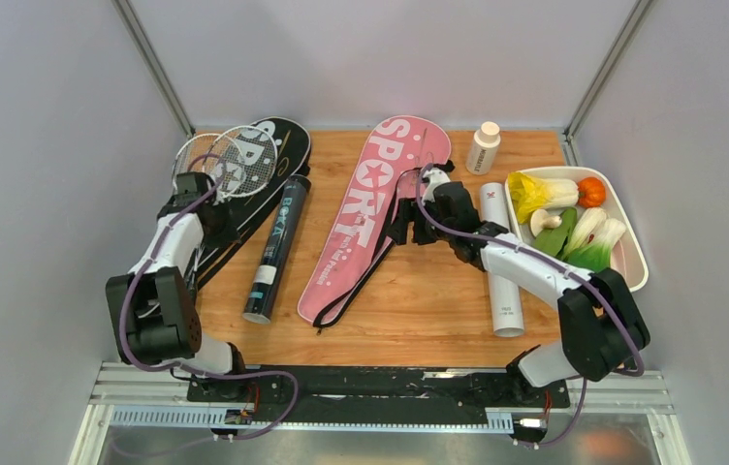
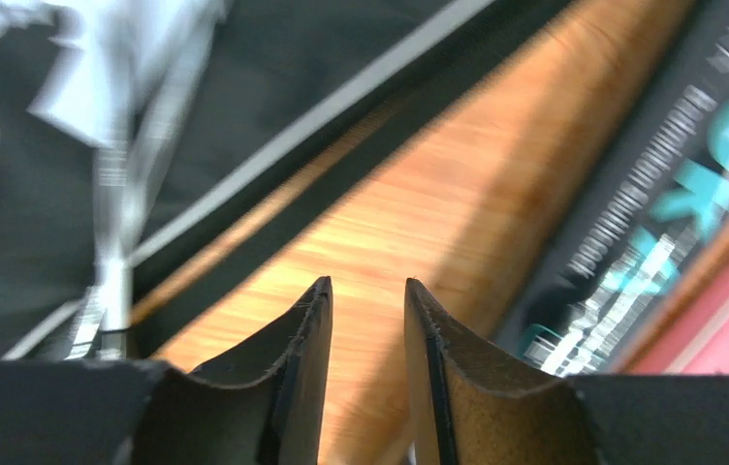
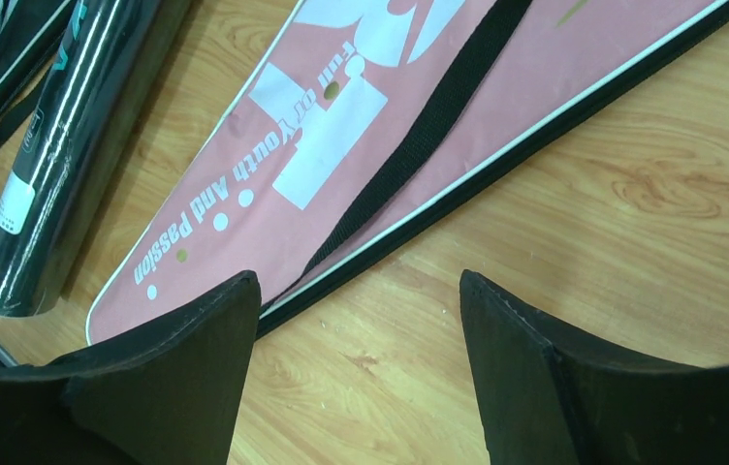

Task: Pack up the badminton gear
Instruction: Adjust the racket bag at the center of the board, then adjust the shuttle tube at the center of the board.

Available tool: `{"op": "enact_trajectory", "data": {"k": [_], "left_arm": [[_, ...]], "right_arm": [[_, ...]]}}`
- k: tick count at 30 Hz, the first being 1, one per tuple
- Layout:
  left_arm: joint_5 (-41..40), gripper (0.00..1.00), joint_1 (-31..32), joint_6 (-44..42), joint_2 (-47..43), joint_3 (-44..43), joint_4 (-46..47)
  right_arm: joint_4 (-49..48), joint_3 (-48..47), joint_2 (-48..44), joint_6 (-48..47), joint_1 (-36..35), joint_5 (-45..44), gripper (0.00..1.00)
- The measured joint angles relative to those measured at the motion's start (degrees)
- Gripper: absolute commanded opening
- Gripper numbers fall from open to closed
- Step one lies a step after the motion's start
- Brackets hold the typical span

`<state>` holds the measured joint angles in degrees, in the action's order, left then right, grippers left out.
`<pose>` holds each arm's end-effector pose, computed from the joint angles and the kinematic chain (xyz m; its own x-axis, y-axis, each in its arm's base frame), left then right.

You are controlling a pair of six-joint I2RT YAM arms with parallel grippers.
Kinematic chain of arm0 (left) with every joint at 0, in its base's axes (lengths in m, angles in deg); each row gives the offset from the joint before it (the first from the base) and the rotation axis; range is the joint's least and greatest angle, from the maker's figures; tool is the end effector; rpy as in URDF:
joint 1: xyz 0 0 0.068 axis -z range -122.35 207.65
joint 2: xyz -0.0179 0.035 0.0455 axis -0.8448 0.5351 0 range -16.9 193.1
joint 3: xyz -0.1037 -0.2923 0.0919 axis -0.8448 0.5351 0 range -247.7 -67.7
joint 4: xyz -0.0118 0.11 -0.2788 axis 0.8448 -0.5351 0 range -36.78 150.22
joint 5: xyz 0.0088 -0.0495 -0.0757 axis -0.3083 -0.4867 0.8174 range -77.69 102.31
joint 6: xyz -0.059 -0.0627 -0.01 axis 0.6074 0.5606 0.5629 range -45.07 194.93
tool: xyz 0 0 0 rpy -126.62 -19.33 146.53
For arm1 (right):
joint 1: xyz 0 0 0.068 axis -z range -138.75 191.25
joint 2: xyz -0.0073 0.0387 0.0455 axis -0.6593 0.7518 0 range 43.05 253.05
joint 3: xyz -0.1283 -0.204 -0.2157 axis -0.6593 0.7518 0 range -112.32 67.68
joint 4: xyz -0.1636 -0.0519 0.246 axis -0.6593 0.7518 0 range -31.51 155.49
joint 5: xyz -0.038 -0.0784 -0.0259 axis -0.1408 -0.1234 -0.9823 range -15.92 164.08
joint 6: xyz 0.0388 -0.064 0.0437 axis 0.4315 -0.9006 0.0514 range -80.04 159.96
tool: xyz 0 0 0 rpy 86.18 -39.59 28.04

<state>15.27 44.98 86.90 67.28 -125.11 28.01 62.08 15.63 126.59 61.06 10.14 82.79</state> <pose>0.3400 0.0723 0.2239 -0.7779 -0.3871 -0.4950 -0.3622 0.9199 -0.1502 0.3210 0.2073 0.2433 -0.6813 0.0044 -0.7320 -0.3982 0.8369 0.3756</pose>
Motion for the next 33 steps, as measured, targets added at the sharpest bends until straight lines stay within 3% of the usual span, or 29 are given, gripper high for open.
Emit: {"op": "enact_trajectory", "data": {"k": [7, 14, 22, 27, 33], "left_arm": [[6.62, 0.41, 10.95, 3.98, 2.82, 0.57, 2.14], [5.49, 0.39, 17.00, 7.32, 21.22, -10.49, 5.01], [4.11, 0.42, 24.94, 8.33, 30.88, -29.57, 4.72], [-3.85, 0.46, 23.43, 4.85, 28.39, -32.28, 1.86], [-14.21, 0.57, 12.35, -0.37, 16.28, -22.45, -1.22]], "right_arm": [[0.33, 2.23, -4.15, -0.02, 0.00, 0.46, 0.78], [0.02, 2.84, -8.79, -0.20, 0.00, -0.04, 0.79], [0.02, 3.06, -9.79, -0.15, 0.00, -1.46, 0.79], [-0.07, 3.06, -9.16, 0.48, -0.33, -1.55, 0.79], [-1.22, 3.06, -8.70, 0.87, -0.70, -0.57, 0.79]]}}
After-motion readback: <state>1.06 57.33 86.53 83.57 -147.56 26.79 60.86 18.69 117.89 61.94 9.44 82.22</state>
